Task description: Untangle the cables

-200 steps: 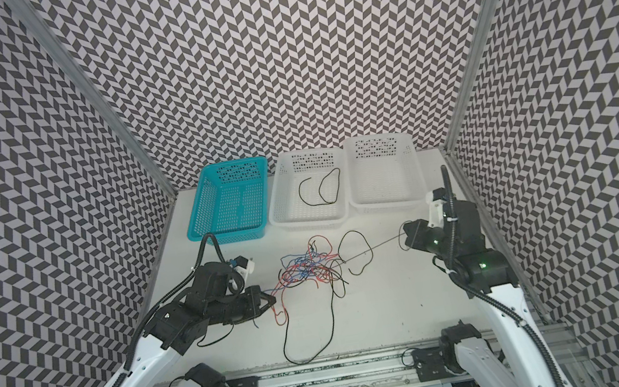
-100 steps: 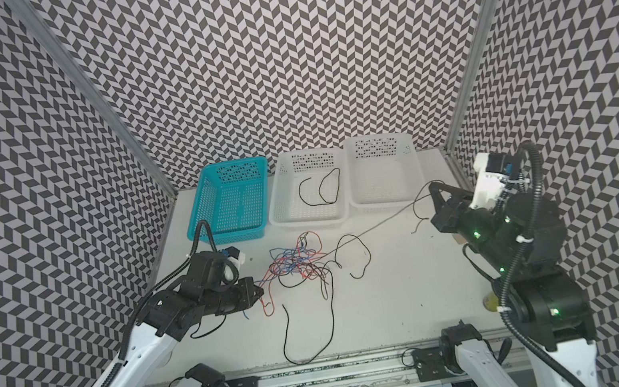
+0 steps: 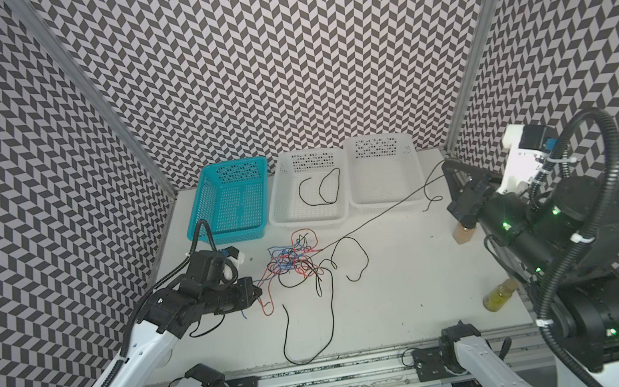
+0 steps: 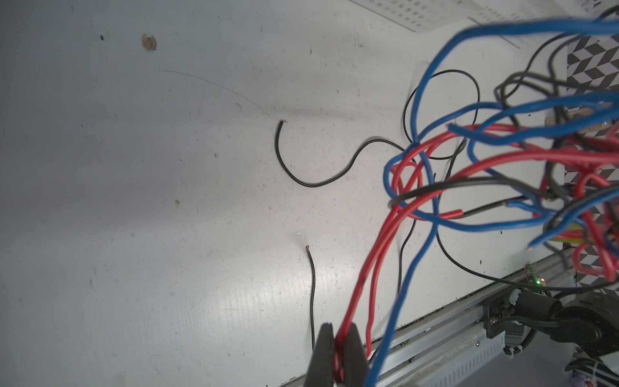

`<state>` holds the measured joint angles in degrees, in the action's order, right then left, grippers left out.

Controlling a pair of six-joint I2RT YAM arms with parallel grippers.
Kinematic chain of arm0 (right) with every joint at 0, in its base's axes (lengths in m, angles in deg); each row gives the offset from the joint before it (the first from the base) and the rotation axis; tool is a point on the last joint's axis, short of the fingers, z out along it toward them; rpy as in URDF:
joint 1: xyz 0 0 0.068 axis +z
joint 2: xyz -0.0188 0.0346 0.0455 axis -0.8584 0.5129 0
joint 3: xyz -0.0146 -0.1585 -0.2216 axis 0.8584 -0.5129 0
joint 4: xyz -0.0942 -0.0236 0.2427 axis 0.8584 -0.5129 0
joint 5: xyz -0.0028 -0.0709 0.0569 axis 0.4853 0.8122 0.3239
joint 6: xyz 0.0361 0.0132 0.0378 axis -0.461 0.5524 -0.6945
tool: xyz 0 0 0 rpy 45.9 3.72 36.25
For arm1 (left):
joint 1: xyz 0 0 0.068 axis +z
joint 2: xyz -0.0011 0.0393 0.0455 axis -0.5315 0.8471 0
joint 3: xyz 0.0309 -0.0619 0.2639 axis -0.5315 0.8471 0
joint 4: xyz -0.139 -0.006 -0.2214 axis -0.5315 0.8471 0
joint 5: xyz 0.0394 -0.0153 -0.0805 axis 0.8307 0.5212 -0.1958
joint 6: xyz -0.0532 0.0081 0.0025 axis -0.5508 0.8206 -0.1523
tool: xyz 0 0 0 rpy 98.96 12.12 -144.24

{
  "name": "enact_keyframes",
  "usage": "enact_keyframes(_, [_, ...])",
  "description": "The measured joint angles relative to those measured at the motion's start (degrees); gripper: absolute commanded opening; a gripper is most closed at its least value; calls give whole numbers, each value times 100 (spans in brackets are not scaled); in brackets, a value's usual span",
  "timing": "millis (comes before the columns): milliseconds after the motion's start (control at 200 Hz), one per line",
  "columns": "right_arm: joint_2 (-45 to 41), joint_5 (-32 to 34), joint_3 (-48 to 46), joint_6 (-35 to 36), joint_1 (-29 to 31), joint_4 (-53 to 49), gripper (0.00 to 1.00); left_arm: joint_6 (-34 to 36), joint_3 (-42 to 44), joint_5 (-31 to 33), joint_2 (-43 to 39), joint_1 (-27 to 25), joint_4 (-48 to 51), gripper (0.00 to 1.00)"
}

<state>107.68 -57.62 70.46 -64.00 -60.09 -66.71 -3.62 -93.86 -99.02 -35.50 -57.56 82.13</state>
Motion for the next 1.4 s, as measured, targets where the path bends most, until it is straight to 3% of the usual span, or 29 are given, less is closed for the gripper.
enact_keyframes(446, [684,-415,2253,-199,811,-466,0,348,2,157,643,31,-190,0])
enact_keyframes(571, [662,-695,1950,-153,883,-424,0,348,2,153,603,31,-192,0])
enact_keyframes(696, [105,-750,42,-144,894,-15,0,348,2,146,439,15,-210,0])
enact_keyframes(836, [439,-1141,-509,-160,894,94,0,352,2,125,297,-105,-234,0])
enact_keyframes(1187, [1749,-1849,-236,-326,946,953,0,452,70,-52,44,-337,-376,0])
enact_keyframes(1402, [3259,-2072,1137,-310,1266,1224,0,459,87,-74,20,-389,-435,0])
